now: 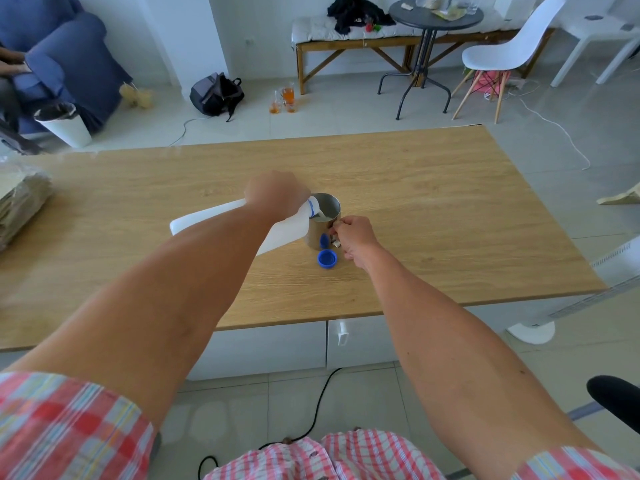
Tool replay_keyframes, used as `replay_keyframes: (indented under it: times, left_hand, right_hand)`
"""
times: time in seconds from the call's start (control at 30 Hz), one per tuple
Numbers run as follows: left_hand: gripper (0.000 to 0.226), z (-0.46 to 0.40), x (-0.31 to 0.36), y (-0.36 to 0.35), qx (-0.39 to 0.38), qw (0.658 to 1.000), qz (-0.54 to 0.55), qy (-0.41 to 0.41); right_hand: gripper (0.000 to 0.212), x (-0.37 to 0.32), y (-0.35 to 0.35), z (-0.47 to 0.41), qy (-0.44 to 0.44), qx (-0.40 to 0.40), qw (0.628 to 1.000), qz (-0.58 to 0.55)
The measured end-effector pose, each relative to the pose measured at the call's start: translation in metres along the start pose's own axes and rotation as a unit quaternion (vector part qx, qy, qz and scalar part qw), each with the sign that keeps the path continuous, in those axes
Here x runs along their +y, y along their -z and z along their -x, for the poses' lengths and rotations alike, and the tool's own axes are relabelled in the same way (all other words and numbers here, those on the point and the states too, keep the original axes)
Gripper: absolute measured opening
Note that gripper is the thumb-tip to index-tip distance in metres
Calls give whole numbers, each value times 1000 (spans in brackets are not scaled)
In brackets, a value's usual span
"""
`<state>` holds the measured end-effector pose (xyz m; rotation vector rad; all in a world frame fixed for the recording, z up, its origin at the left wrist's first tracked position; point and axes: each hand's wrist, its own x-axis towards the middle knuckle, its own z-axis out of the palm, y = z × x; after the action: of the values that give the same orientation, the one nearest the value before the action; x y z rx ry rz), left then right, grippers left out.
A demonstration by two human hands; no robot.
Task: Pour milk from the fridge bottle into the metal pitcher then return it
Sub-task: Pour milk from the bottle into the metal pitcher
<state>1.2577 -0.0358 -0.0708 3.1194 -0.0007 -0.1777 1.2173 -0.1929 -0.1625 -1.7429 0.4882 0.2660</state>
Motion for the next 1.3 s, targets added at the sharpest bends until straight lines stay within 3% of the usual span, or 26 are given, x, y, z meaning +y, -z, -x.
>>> replay_keyframes:
  times: [1.3]
  left_hand:
    - [36, -3, 1, -1, 5, 1000, -14, -17]
  right_hand:
    - [27, 0, 0, 0, -1, 1, 1000, -3]
